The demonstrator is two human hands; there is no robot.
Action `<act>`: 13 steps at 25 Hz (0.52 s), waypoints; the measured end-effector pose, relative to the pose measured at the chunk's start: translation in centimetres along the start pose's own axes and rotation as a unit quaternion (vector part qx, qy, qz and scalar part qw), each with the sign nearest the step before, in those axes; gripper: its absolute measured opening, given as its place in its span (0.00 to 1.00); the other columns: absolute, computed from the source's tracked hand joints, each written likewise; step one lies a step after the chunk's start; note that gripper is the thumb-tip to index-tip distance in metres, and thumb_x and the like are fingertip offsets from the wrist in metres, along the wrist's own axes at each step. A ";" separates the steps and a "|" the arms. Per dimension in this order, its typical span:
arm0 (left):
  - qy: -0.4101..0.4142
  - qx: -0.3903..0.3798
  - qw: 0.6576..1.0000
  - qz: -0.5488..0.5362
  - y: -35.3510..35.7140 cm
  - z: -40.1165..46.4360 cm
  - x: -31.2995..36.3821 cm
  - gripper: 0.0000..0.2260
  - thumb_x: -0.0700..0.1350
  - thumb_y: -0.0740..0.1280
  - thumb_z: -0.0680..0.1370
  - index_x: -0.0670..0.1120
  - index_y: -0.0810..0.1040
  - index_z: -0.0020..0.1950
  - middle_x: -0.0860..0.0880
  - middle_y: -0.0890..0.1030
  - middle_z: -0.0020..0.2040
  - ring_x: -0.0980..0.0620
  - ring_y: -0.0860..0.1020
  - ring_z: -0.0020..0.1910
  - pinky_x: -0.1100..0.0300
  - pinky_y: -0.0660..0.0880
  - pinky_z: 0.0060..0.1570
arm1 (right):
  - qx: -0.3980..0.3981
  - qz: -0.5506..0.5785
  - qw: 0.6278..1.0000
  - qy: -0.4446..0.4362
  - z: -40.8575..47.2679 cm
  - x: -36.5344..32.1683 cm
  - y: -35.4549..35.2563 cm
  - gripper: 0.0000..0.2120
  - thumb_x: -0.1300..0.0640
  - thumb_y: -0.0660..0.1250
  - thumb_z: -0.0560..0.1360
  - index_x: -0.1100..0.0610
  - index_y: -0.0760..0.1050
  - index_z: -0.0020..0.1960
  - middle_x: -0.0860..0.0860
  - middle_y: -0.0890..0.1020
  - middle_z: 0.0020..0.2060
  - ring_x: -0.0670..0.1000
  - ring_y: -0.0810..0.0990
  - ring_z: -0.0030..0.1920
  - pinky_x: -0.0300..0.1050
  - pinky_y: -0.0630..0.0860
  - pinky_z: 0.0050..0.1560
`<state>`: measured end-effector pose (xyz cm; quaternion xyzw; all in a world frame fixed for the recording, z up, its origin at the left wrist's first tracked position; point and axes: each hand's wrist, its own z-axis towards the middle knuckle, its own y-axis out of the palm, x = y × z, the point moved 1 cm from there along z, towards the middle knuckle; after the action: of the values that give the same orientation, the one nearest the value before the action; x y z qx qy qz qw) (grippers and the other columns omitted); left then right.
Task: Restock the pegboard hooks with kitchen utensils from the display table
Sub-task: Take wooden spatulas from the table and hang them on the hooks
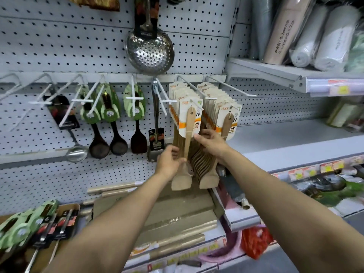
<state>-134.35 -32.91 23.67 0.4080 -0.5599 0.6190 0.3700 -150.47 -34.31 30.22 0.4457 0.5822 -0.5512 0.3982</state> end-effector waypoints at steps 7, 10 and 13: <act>0.078 0.052 0.954 0.284 -12.6 -11.0 6.3 0.24 0.50 0.75 0.71 0.50 0.72 0.64 0.47 0.78 0.62 0.45 0.77 0.58 0.48 0.75 0.59 | -0.064 -0.466 0.870 -0.146 -10.2 -7.5 -0.7 0.29 0.44 0.68 0.77 0.55 0.68 0.73 0.56 0.74 0.69 0.58 0.73 0.68 0.49 0.70 0.66; 0.113 0.099 0.927 0.344 -17.9 -16.4 8.4 0.24 0.52 0.73 0.73 0.51 0.71 0.66 0.47 0.76 0.64 0.45 0.76 0.58 0.48 0.75 0.57 | -0.047 -0.551 0.794 -0.253 -14.6 -11.1 1.2 0.28 0.44 0.65 0.78 0.54 0.65 0.73 0.58 0.72 0.70 0.60 0.71 0.68 0.52 0.71 0.64; 0.130 0.144 0.904 0.381 -23.2 -22.2 9.0 0.23 0.54 0.70 0.75 0.51 0.70 0.67 0.46 0.74 0.64 0.44 0.75 0.60 0.48 0.74 0.58 | -0.030 -0.541 0.763 -0.353 -19.5 -14.2 5.0 0.27 0.41 0.63 0.78 0.51 0.66 0.73 0.56 0.72 0.70 0.59 0.71 0.69 0.57 0.73 0.65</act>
<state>-118.69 -8.54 40.10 0.1281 -0.5244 0.8343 0.1123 -141.13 -16.03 43.79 -0.1811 0.5612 -0.7758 0.2245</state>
